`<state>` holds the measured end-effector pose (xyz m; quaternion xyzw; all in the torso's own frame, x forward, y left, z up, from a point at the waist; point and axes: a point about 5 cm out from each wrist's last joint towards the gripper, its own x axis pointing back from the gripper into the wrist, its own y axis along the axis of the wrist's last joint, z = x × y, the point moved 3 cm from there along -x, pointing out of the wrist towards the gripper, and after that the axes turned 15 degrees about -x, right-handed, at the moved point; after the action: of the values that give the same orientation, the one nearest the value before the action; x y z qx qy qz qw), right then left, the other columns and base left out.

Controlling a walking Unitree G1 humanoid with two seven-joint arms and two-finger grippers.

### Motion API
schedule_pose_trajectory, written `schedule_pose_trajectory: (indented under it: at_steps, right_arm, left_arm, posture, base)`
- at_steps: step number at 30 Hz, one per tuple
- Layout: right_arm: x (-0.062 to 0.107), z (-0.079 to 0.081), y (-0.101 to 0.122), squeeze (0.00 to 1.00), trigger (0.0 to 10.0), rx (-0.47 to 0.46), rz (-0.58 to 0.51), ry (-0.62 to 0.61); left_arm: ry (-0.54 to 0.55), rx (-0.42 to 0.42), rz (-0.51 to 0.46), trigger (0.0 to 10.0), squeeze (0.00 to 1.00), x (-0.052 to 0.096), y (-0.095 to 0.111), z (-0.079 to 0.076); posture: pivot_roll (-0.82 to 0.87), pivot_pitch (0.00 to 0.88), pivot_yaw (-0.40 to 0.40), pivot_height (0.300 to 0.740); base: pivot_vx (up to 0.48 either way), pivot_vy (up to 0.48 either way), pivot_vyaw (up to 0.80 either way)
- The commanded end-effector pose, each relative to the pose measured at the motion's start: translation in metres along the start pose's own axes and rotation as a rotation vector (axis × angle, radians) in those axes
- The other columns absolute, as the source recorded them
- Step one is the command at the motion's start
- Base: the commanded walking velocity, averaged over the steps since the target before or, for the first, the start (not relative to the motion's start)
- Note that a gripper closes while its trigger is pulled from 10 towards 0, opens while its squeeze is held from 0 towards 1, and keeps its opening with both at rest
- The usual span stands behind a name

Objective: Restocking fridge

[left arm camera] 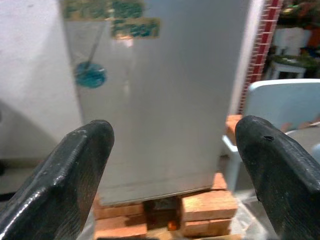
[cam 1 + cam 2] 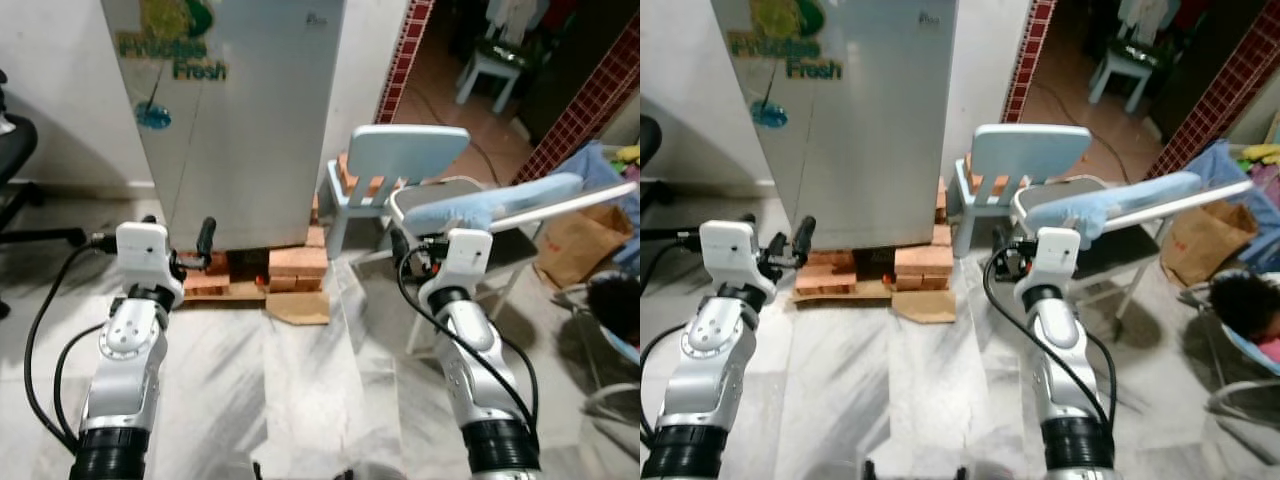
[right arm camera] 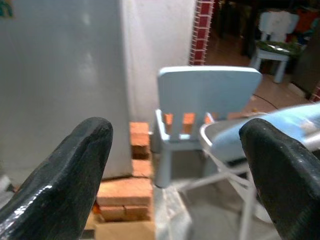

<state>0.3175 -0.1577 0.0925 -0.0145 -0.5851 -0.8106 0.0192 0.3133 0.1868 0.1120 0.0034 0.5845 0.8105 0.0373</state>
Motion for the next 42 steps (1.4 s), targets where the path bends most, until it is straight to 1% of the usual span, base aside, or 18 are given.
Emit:
schedule_pose_trajectory:
  at_steps: [1,3,4,7,8,12,17,25,28,29,30,31,33,34,38,39,40,42]
  right_arm:
    - [0.005,-0.009,0.002,0.0,10.0,0.036,-0.007,-0.033]
    - [0.006,-0.009,0.002,0.0,10.0,0.049,-0.011,-0.041]
    - [0.009,-0.007,0.002,0.0,10.0,0.054,-0.009,-0.029]
    - [0.013,-0.009,0.003,0.0,10.0,0.028,-0.009,-0.04]
    - [0.014,-0.01,0.005,0.0,10.0,0.032,-0.02,-0.044]
    - [0.017,-0.014,0.006,0.0,10.0,-0.011,-0.039,-0.062]
    - [0.016,-0.01,0.008,0.0,10.0,-0.023,-0.032,-0.051]
    - [0.017,-0.01,0.007,0.0,10.0,-0.023,-0.026,-0.043]
    - [0.018,-0.009,0.004,0.0,10.0,-0.021,-0.018,-0.038]
    - [0.018,-0.008,0.004,0.74,10.0,-0.025,-0.018,-0.032]
    - [0.017,-0.008,0.005,0.76,10.0,-0.026,-0.021,-0.029]
    - [0.017,-0.008,0.006,0.74,10.0,-0.028,-0.023,-0.027]
    - [0.016,-0.008,0.006,0.74,10.0,-0.029,-0.024,-0.026]
    - [0.016,-0.007,0.007,1.0,10.0,-0.037,-0.026,-0.019]
    - [0.015,-0.006,0.007,1.0,10.0,-0.025,-0.027,-0.024]
    - [0.015,-0.006,0.006,0.71,10.0,-0.022,-0.027,-0.024]
    - [0.014,-0.006,0.006,0.0,10.0,-0.02,-0.027,-0.025]
    - [0.014,-0.006,0.006,0.0,10.0,-0.02,-0.027,-0.025]
  left_arm:
    - [-0.05,-0.01,0.021,10.0,0.0,0.002,-0.007,-0.012]
    - [-0.052,-0.008,0.036,10.0,0.0,0.005,-0.01,-0.013]
    - [-0.062,0.004,0.066,10.0,0.0,0.013,-0.018,-0.017]
    - [-0.072,0.037,0.088,10.0,0.0,0.018,-0.023,-0.023]
    - [-0.075,0.043,0.087,10.0,0.0,0.018,-0.022,-0.024]
    - [-0.083,0.062,0.085,10.0,0.0,0.016,-0.019,-0.029]
    - [-0.102,0.064,0.094,10.0,0.0,0.018,-0.021,-0.031]
    - [-0.111,0.05,0.107,10.0,0.0,0.02,-0.024,-0.029]
    - [-0.119,0.07,0.105,10.0,0.0,0.021,-0.025,-0.029]
    - [-0.118,0.076,0.106,10.0,0.0,0.021,-0.026,-0.029]
    - [-0.117,0.076,0.108,10.0,0.0,0.021,-0.027,-0.029]
    - [-0.116,0.076,0.109,10.0,0.0,0.021,-0.027,-0.029]
    - [-0.116,0.076,0.11,10.0,0.0,0.022,-0.027,-0.029]
    - [-0.117,0.075,0.11,10.0,0.0,0.021,-0.028,-0.028]
    - [-0.116,0.075,0.112,10.0,0.0,0.021,-0.029,-0.027]
    - [-0.115,0.075,0.113,10.0,0.0,0.021,-0.029,-0.027]
    - [-0.114,0.075,0.115,10.0,0.0,0.021,-0.03,-0.026]
    - [-0.114,0.075,0.115,10.0,0.0,0.021,-0.03,-0.026]
  posture:
    - [0.0,0.0,-0.049,0.74]
    - [0.0,0.0,-0.045,0.74]
    - [-0.01,0.0,-0.043,0.74]
    - [-0.01,0.0,-0.045,0.74]
    - [-0.01,0.0,-0.045,0.74]
    - [-0.01,0.0,-0.05,0.74]
    - [-0.01,0.0,-0.053,0.74]
    - [0.0,0.007,-0.059,0.74]
    - [0.0,0.004,-0.061,0.74]
    - [0.0,0.002,-0.061,0.74]
    - [0.0,0.002,-0.061,0.74]
    - [0.0,0.002,-0.061,0.74]
    - [0.0,0.002,-0.061,0.74]
    - [0.0,0.0,-0.063,0.74]
    - [0.0,0.001,-0.064,0.74]
    - [0.01,0.0,-0.064,0.74]
    - [0.0,0.001,-0.065,0.74]
    - [0.0,0.001,-0.065,0.74]
  base:
    - [0.0,0.0,0.0]
    - [0.0,0.0,0.0]
    - [0.0,0.0,0.0]
    - [0.0,0.0,0.0]
    - [0.0,0.0,0.0]
    - [0.0,0.0,0.0]
    - [0.0,0.448,0.0]
    - [0.0,0.48,-0.76]
    - [0.0,0.48,-0.5]
    - [0.0,0.48,-0.42]
    - [0.0,0.48,0.0]
    - [0.0,0.48,0.0]
    - [0.0,0.48,0.0]
    - [0.0,0.48,0.0]
    - [0.0,0.48,0.0]
    - [0.0,0.48,0.0]
    - [0.0,0.48,0.0]
    - [0.0,0.48,0.0]
